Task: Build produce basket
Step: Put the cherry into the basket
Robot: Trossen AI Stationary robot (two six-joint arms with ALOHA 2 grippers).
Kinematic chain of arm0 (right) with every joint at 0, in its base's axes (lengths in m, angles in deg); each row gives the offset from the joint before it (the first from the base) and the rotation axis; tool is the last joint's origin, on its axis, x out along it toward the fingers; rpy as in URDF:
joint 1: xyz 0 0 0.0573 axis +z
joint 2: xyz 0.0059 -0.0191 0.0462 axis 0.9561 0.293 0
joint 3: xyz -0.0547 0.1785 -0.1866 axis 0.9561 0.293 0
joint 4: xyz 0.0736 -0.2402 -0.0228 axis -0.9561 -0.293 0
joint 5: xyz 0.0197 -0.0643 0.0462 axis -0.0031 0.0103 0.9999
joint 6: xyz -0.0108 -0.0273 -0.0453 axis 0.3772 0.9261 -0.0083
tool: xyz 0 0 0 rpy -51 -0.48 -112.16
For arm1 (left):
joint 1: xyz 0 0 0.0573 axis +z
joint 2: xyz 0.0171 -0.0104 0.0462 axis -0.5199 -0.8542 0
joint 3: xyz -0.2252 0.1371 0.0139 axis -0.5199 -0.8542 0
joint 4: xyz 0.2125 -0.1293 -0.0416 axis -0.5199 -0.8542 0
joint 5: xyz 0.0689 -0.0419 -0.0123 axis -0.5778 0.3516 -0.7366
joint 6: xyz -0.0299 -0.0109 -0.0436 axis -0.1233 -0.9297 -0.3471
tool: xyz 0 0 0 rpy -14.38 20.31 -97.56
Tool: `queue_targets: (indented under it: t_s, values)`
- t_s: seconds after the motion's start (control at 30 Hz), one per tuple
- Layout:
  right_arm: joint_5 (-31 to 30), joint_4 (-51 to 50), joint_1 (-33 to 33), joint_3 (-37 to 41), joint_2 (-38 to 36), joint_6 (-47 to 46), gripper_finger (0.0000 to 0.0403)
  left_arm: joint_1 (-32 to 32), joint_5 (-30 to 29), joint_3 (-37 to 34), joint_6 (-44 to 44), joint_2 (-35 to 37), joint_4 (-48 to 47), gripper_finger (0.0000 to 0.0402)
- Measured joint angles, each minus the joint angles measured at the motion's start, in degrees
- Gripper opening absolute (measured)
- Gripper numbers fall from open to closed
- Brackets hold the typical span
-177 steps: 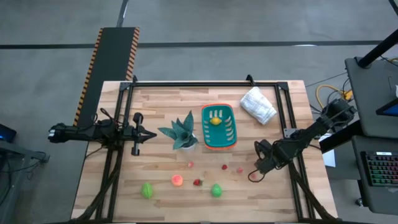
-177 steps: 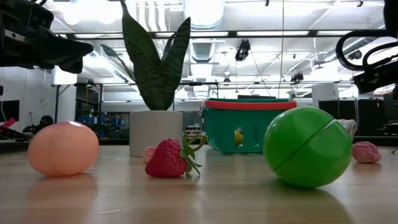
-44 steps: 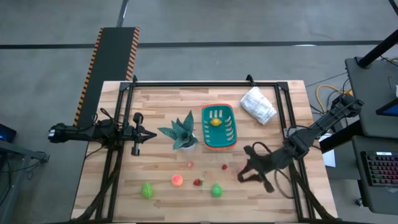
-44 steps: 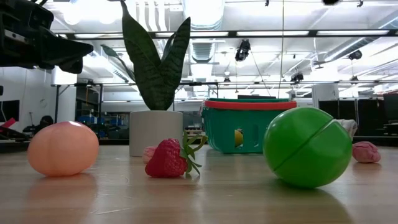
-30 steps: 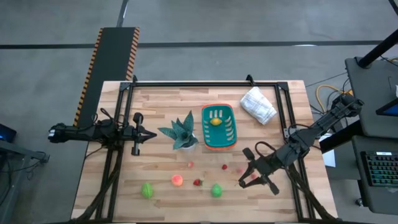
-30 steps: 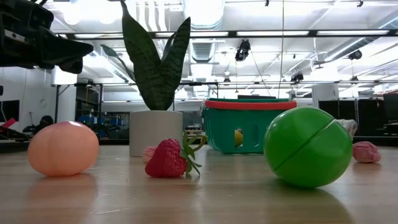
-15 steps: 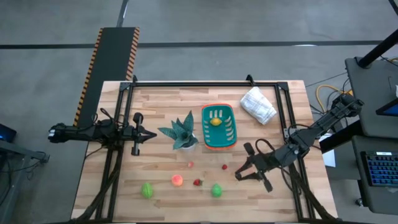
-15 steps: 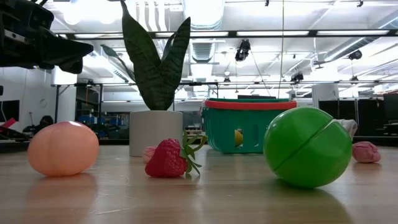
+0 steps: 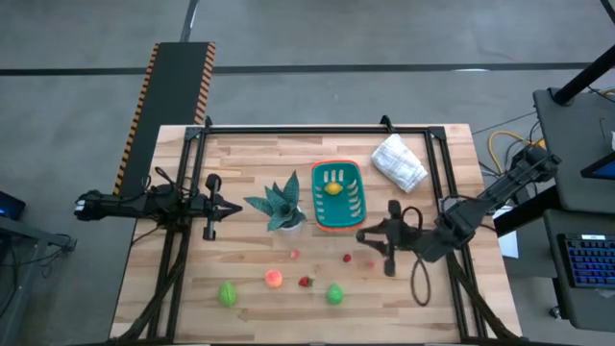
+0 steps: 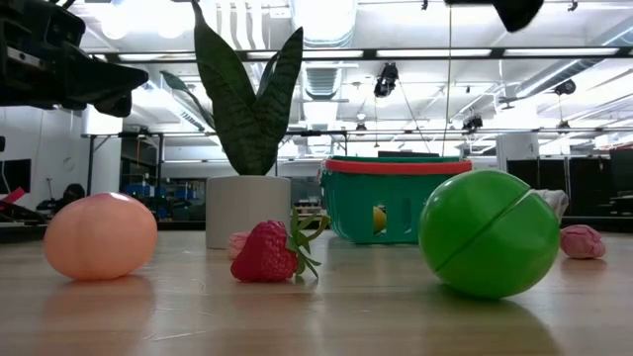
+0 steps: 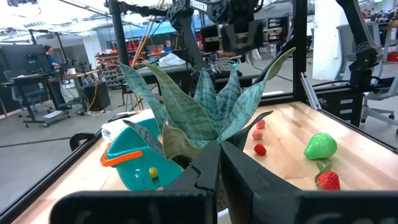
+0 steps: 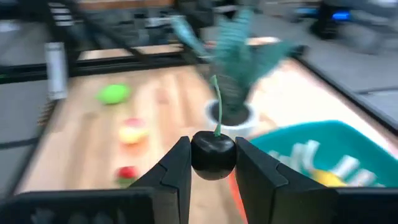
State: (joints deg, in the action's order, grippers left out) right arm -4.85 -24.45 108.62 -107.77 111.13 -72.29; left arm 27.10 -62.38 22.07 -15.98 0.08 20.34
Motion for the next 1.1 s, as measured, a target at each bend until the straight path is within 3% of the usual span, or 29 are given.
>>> queue_targets:
  t_s: [0.1,0.4,0.57,1.1]
  values:
    - [-4.1,-1.1,-0.2,0.0,1.3,-3.0,0.0088,0.0,0.0,0.0,0.0,0.0,0.0,0.0]
    - [-4.9,-0.8,-1.9,0.0,3.4,-5.4,0.0089,0.0,0.0,0.0,0.0,0.0,0.0,0.0]
    - [-8.6,-0.9,-3.6,0.0,4.2,-7.2,0.0089,0.0,0.0,0.0,0.0,0.0,0.0,0.0]
    - [-18.0,-0.1,-13.8,0.0,5.9,-9.7,0.0089,0.0,0.0,0.0,0.0,0.0,0.0,0.0]
